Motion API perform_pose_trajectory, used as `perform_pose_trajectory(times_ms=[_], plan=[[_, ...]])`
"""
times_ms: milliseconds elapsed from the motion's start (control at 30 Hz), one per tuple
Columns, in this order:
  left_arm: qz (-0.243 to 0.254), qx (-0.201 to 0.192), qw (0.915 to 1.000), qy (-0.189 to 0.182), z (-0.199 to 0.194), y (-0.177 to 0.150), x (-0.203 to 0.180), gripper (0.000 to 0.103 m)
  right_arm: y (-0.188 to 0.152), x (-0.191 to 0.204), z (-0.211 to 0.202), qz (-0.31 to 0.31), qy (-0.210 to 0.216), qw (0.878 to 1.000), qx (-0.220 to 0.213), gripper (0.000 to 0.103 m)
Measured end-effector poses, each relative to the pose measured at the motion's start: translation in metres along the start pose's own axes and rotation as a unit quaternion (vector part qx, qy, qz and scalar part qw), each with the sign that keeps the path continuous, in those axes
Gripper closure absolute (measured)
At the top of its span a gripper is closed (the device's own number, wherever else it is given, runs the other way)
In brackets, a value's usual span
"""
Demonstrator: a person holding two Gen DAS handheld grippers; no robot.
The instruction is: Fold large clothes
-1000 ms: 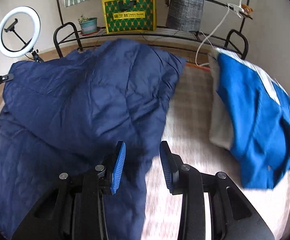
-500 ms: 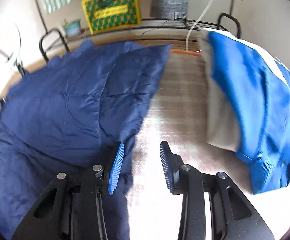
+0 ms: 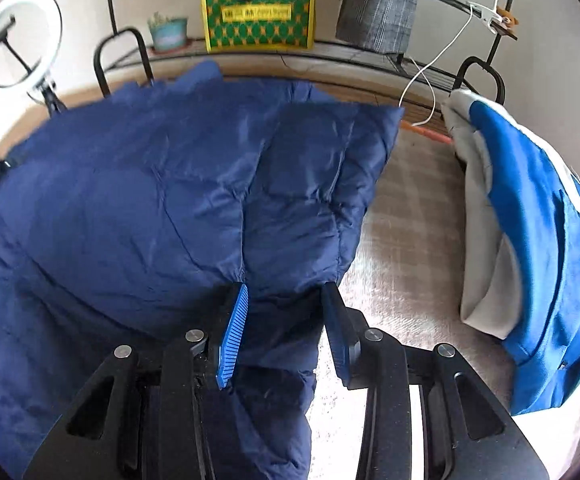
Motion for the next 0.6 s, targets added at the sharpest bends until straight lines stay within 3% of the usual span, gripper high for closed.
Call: perform_pose_trajectory(times_ms=[167,433,467,533,600], plan=[[-0.026,-0.003,0.9996,-0.006,-0.027,-0.004,0.026,0.088,0.000,-0.006,-0.007,0.022,-0.002,1.000,-0.002,0.067],[-0.034,-0.024,0.9990,-0.014,-0.102,-0.029,0.064,0.087,-0.006,0.014,-0.062,0.029,0.024,0.998,-0.046,0.066],[-0.035,-0.025,0.9990,-0.015,-0.110,-0.033,0.067,0.084,-0.008,0.016,-0.073,0.034,0.030,0.998,-0.053,0.066],[-0.035,-0.026,0.9989,-0.018,-0.128,-0.041,0.075,0.066,-0.010,0.020,-0.090,0.044,0.044,0.996,-0.063,0.066],[-0.031,-0.027,0.9990,-0.018,-0.147,-0.052,0.084,0.065,-0.015,0.026,-0.111,0.046,0.052,0.995,-0.075,0.066]])
Point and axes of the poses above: each gripper's, at about its wrist camera, not at the fingertips, and z roughly the way its jaws point, x to its left, y to its top, the point moved 4 cm from there along z, roughly the way its jaws point, and after that the axes turned 13 degrees about y, right-handed, at the moved point
